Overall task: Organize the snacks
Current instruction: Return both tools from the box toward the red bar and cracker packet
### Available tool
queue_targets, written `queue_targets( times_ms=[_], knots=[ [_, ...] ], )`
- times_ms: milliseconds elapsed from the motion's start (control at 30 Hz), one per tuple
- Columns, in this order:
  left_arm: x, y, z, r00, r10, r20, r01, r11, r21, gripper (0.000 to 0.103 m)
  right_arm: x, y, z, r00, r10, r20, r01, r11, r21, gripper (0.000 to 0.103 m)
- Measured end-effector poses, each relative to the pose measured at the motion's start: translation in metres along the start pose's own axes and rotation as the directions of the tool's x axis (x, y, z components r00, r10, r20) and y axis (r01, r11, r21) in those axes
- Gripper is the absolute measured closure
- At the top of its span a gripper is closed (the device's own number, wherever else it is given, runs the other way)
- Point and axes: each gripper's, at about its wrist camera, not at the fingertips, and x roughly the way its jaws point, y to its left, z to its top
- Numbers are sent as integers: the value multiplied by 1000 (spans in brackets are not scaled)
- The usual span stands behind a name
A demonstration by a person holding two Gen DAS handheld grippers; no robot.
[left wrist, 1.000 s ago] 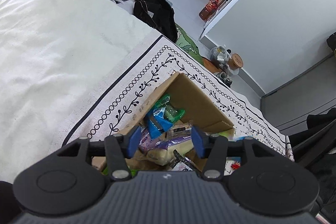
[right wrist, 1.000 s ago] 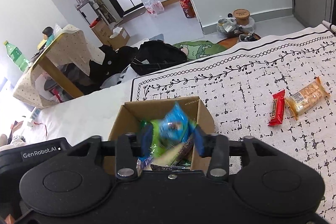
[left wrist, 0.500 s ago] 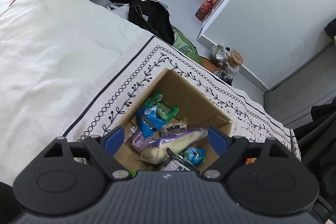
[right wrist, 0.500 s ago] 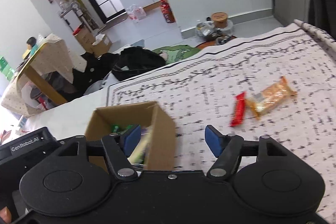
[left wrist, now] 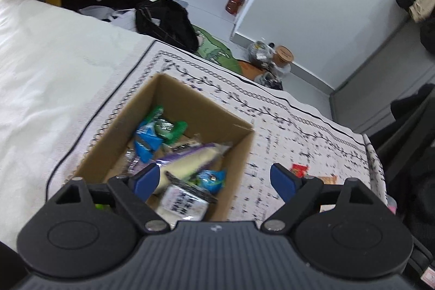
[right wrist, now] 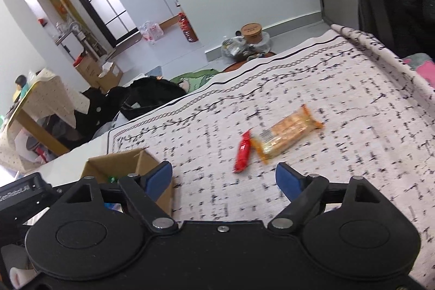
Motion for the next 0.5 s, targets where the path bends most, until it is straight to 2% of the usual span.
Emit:
queue_targets(
  times_ms=[200,367,500],
  knots=[
    [3,-38,1,1000,-5,2,5,997,83,16,0,-34,13,1000,-5,8,4,999,53,21],
    [14,-71,-1,1000,-17,-9,19,982,189,16,4,-58,24,1000,-12,6,11,995,103,21],
    [25,-89,0,1000,-17,-14,20,973,228,16,11,-70,31,1000,-14,-3,14,992,128,22]
  ],
)
